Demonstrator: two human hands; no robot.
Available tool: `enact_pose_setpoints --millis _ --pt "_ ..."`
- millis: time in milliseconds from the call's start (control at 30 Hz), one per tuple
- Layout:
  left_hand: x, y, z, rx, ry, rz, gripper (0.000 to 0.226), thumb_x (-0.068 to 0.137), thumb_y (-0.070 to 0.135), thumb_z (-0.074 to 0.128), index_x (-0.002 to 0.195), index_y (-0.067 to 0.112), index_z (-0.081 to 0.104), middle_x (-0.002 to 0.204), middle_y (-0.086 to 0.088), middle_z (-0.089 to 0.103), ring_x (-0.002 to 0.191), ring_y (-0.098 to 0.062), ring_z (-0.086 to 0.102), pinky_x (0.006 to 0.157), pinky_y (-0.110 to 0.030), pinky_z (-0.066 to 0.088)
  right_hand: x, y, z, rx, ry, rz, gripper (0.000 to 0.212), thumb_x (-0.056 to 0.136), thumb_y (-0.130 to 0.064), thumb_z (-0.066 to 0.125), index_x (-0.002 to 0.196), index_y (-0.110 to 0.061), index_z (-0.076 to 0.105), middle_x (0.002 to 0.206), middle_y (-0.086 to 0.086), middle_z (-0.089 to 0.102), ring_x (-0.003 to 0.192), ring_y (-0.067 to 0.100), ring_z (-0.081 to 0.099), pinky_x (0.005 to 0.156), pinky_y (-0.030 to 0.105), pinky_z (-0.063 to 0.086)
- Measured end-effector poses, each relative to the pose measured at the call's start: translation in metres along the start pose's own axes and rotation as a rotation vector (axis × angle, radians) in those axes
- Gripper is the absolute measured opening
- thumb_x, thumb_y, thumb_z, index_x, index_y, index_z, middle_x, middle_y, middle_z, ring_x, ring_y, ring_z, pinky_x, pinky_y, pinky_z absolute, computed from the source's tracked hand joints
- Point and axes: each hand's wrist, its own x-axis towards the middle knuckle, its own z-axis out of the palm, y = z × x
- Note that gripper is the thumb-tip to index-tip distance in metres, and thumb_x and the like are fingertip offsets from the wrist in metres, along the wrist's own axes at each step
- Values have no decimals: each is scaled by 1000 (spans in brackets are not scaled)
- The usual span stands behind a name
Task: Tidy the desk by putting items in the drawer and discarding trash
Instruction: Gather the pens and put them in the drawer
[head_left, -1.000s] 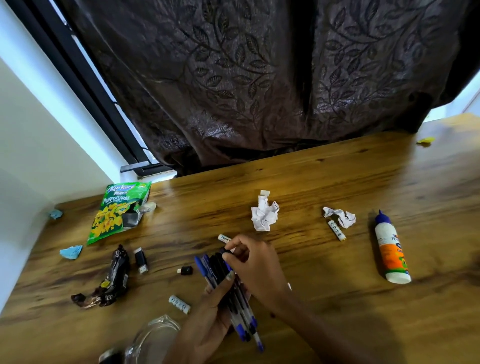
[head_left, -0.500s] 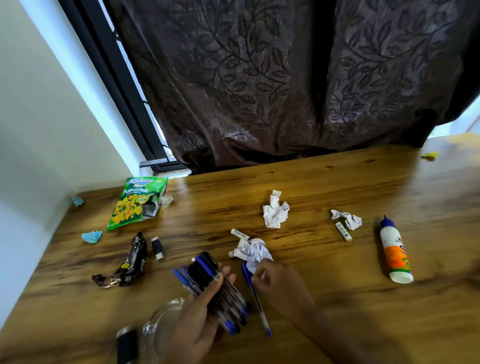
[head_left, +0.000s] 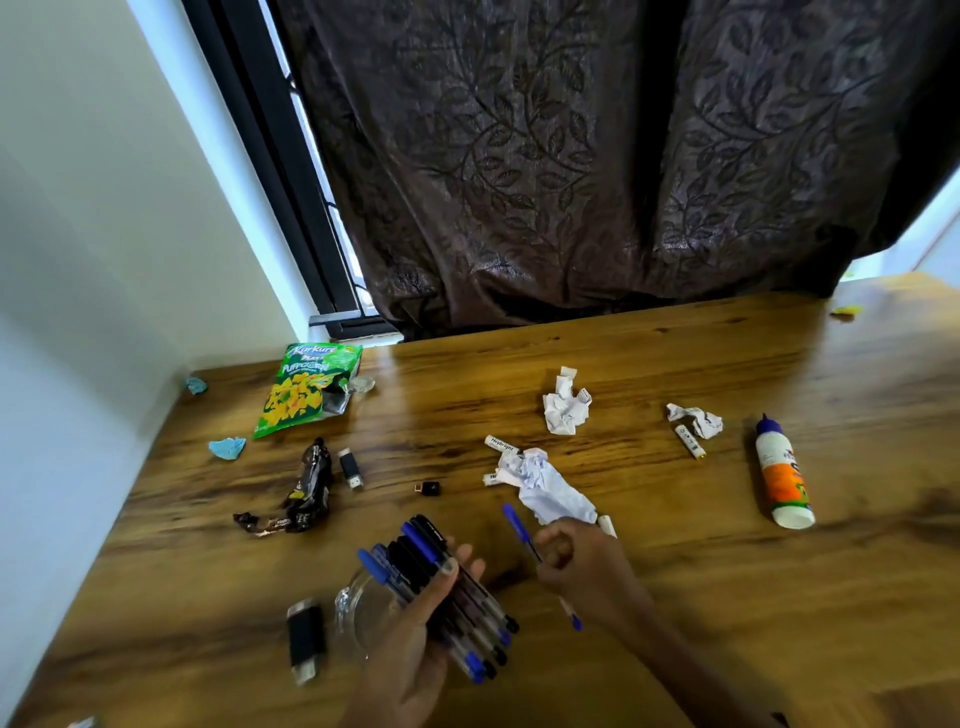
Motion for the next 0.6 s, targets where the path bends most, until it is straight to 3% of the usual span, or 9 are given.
enact_pose_setpoints --millis 133,333,500,600 --pt "-14 -12 -2 -6 -35 -32 26 86 -2 56 109 7 63 97 -12 74 80 -22 73 74 -39 59 -32 -12 -12 303 -92 49 23 81 -8 67 96 -24 65 83 -10 68 76 2 64 67 16 50" --pt "-35 -41 -2 139 -81 -69 20 84 0 60 103 2 65 78 -9 75 65 -16 72 54 -25 58 -89 -14 -1 435 -18 -42 20 80 -9 69 89 -27 70 82 -10 73 80 2 66 70 17 50" --pt "-47 -67 -4 294 -217 -109 30 74 10 65 104 4 66 87 -12 73 72 -19 71 69 -32 56 -129 6 6 445 109 5 20 80 -4 69 91 -21 69 76 -2 68 68 1 62 61 14 47" --pt "-54 -82 -5 361 -262 -183 25 73 12 66 97 6 68 79 -11 73 65 -19 69 64 -32 54 -151 20 4 455 150 40 18 78 -4 71 92 -16 69 81 12 68 68 8 62 60 17 49"
